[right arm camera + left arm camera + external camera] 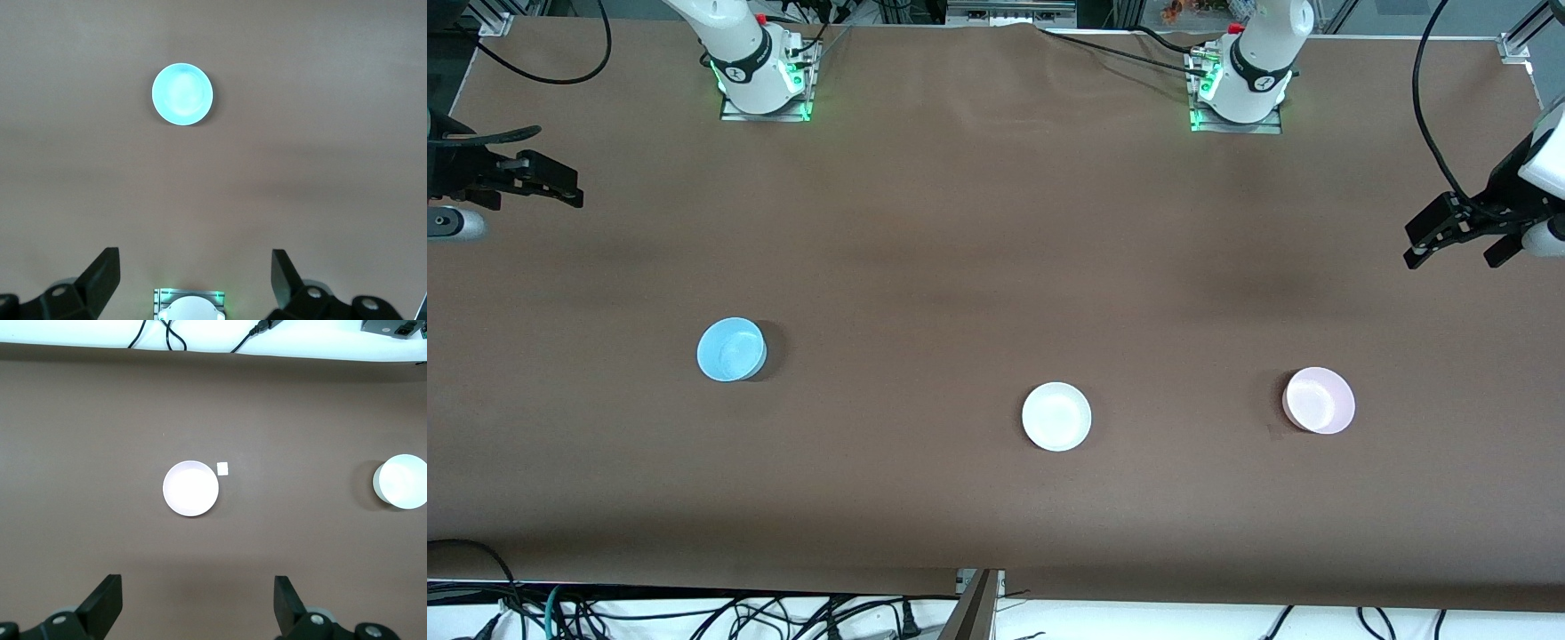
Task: Stack pink and blue bowls on white bowl
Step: 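Move the left gripper down to the pink bowl while the right gripper reaches out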
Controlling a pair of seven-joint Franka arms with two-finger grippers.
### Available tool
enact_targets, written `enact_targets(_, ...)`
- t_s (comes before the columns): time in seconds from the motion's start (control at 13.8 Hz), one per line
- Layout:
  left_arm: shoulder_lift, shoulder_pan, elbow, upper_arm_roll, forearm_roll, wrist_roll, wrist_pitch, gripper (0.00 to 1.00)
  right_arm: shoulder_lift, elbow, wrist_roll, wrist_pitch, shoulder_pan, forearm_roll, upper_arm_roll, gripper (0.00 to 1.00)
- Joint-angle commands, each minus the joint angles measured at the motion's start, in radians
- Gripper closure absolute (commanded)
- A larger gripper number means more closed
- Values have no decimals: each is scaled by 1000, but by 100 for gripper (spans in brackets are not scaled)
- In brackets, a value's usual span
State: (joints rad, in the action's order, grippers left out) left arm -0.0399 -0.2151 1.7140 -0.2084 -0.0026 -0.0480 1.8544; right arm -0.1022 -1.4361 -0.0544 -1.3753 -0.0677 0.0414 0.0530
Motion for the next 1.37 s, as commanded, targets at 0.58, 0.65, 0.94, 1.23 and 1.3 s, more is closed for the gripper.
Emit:
enact_targets(0.58, 126, -29, -36, 1, -28, 5, -12, 0, -11, 25, 1, 1, 16, -15, -13, 0)
enact_targets(0.65, 149, -32, -36, 1, -28, 7, -6, 0, -11, 25, 1, 1, 16, -15, -13, 0)
enact_targets(0.94, 254, -64, -33, 1, -28, 46, 49, 0, -22, 25, -4, -1, 17, -20, -13, 0)
enact_targets(1.23, 415, -92, -4, 1, -16, 131, 257, 0, -57, 20, -2, -19, 20, -5, -13, 0)
enact_targets(1.3, 449, -101, 3, 3, -14, 132, 305, 0, -69, 20, -1, -21, 20, -2, -12, 0)
